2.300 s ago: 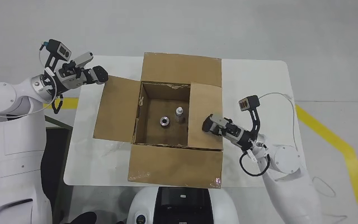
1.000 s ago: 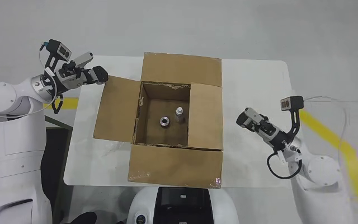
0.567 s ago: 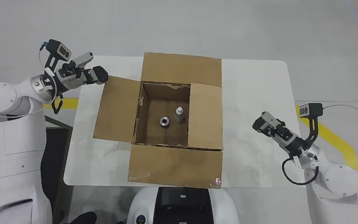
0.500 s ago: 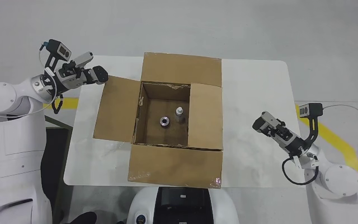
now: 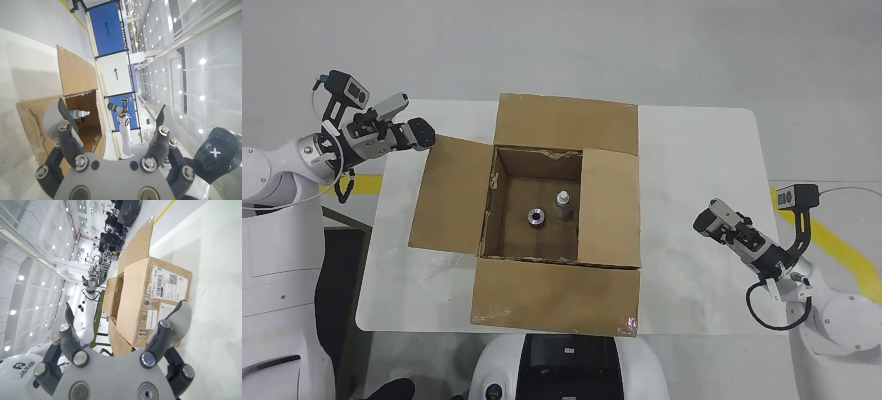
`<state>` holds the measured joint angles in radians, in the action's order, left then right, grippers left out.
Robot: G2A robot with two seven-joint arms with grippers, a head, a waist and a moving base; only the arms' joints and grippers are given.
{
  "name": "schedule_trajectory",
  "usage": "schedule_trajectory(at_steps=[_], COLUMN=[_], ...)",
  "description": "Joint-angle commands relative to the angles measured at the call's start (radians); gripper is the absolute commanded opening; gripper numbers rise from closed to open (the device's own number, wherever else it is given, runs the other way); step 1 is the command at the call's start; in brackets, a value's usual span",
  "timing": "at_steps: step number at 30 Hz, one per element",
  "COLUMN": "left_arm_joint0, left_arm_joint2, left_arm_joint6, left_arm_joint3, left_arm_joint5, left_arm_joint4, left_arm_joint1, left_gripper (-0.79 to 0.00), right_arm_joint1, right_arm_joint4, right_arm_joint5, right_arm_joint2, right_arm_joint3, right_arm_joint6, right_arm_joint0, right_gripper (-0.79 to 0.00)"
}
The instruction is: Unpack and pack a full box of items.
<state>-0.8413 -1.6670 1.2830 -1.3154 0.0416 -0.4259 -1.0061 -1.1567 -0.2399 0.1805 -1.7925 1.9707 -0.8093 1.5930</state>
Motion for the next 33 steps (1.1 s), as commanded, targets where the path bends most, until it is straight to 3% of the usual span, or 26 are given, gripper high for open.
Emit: schedule_trajectory(at_steps=[1, 3, 9, 14, 21, 33], left_arm_joint0=[-0.024, -0.050, -0.108, -0.166, -0.234, -0.190], left_arm_joint2=[-0.019, -0.047, -0.115, -0.111, -0.075, -0.008], left_arm_joint6=[-0.044, -0.073, -0.058, 0.011, 0.009, -0.050], left_arm_joint3=[-0.025, -0.044, -0.034, -0.043, -0.098, -0.124], left_arm_joint5=[0.041, 0.088, 0.105, 0.160, 0.172, 0.105], left_arm_joint4=[0.045, 0.102, 0.151, 0.186, 0.061, -0.101], left_arm_joint1=[0.006, 0.014, 0.036, 0.048, 0.044, 0.038], left_gripper=[0.000, 0.000, 0.000, 0.000, 0.000, 0.000], right_arm_joint1=[0.000, 0.000, 0.000, 0.000, 0.000, 0.000], right_arm_joint4=[0.000, 0.000, 0.000, 0.000, 0.000, 0.000], right_arm_joint5=[0.000, 0.000, 0.000, 0.000, 0.000, 0.000], right_arm_joint2=[0.000, 0.000, 0.000, 0.000, 0.000, 0.000], right_arm_joint3=[0.000, 0.000, 0.000, 0.000, 0.000, 0.000], right_arm_joint6=[0.000, 0.000, 0.000, 0.000, 0.000, 0.000], right_arm_joint0=[0.000, 0.000, 0.000, 0.000, 0.000, 0.000], right_gripper=[0.000, 0.000, 0.000, 0.000, 0.000, 0.000])
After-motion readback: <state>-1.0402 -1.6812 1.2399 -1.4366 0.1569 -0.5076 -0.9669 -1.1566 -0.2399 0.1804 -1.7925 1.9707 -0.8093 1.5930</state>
